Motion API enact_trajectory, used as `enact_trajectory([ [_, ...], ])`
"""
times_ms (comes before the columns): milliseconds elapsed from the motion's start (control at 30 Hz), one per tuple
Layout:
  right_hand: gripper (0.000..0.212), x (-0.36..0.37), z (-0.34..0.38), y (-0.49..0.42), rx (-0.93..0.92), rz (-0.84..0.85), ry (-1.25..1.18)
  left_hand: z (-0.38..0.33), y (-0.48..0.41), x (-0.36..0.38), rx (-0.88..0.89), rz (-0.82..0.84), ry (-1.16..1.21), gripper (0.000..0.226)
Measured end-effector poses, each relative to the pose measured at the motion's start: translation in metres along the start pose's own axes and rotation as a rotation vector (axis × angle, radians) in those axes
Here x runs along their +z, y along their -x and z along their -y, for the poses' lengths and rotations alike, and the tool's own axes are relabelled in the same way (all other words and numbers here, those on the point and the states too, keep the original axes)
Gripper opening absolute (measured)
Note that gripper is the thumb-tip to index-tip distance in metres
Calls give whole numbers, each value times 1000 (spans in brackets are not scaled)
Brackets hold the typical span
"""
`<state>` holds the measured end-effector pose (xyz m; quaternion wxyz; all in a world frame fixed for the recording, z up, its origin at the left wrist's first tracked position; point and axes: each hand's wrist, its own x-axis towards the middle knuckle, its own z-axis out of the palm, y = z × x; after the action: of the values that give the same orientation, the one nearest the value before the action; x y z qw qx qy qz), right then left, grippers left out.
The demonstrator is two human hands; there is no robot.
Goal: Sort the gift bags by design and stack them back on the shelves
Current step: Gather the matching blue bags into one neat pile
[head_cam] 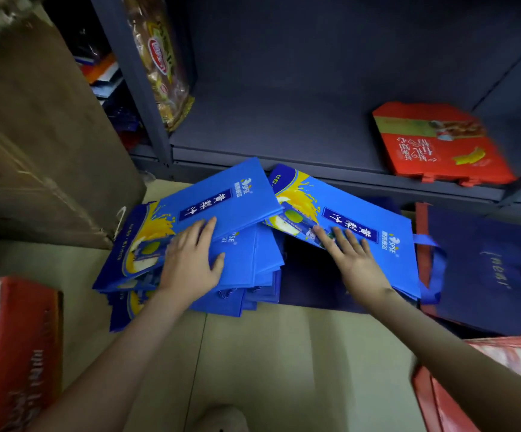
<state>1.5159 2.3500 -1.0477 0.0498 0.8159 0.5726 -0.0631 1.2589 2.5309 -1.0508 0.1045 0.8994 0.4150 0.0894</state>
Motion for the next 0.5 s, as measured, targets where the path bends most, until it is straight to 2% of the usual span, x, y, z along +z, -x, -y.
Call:
enact_trajectory([
  [133,111,-1,-19,7,98,-54,-129,-22,-27,3,-4,-21,-72,58],
  [233,103,-9,-30,12,213,-251,-329,-26,-32,2,-7,-11,-40,66],
  [367,86,-30,-38,6,378,-484,-514,-15,-30,14,109,0,-82,53],
  [433,88,-41,-35,3,376,-508,-532,-13,-34,20,142,-8,-77,48],
  [500,86,-47,-31,3,332,-485,-528,-16,-40,22,106,71,-136,56],
])
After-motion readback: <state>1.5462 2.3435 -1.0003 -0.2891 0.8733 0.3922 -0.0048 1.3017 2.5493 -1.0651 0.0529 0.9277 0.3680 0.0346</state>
